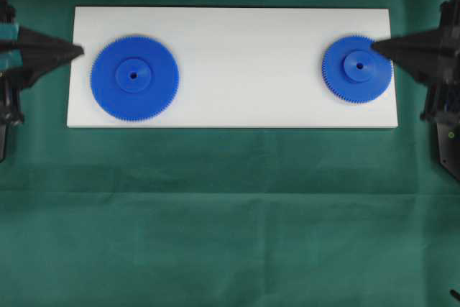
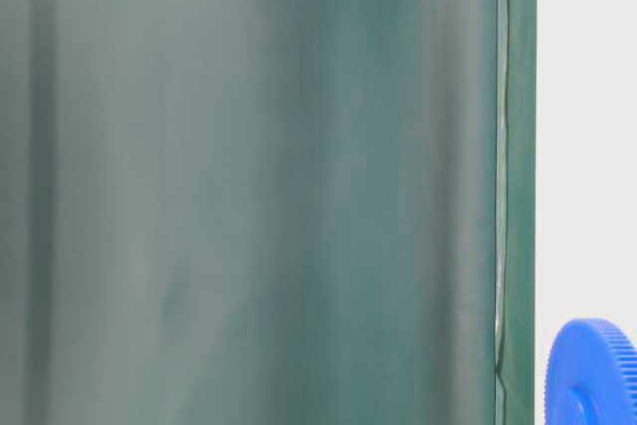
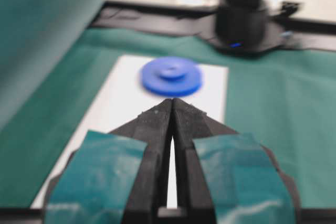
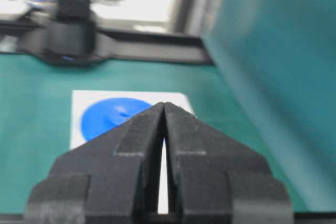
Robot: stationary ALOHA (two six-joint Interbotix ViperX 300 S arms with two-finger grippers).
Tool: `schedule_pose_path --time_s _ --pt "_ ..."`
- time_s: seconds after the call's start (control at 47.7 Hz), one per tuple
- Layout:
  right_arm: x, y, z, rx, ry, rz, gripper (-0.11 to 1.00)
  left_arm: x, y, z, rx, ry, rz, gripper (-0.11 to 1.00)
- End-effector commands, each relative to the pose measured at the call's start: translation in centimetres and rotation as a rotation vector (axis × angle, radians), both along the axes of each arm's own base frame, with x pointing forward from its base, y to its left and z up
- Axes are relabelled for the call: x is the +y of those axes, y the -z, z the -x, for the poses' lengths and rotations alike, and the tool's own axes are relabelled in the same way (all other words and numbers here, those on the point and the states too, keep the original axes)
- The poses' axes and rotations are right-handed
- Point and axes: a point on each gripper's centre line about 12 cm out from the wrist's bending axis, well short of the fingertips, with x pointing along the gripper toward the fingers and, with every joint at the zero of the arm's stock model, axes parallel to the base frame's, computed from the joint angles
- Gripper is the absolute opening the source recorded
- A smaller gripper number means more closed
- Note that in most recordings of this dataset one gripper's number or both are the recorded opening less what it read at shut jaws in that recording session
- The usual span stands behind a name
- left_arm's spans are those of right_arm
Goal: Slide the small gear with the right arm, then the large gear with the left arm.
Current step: 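Lower the right gripper onto the hub of the small blue gear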
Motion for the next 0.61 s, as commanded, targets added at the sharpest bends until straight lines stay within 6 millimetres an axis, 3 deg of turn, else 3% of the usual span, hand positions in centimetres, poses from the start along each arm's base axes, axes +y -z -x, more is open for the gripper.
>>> schedule_pose_path --time_s 0.0,0.189,0.587 --pt "-0.8 -0.7 0.1 -0.012 0.04 0.002 0.5 0.5 -0.3 0.0 -0.005 -0.026 0.001 0.0" --pt "-1.3 0.3 0.0 0.066 0.061 -0.026 0.5 0.8 0.2 -0.1 0.034 -0.037 0.008 0.0" --pt "-3.0 5.5 1.1 0.53 0.176 -0.242 0.51 0.8 0.9 -0.1 0.088 -0.036 0.023 0.0"
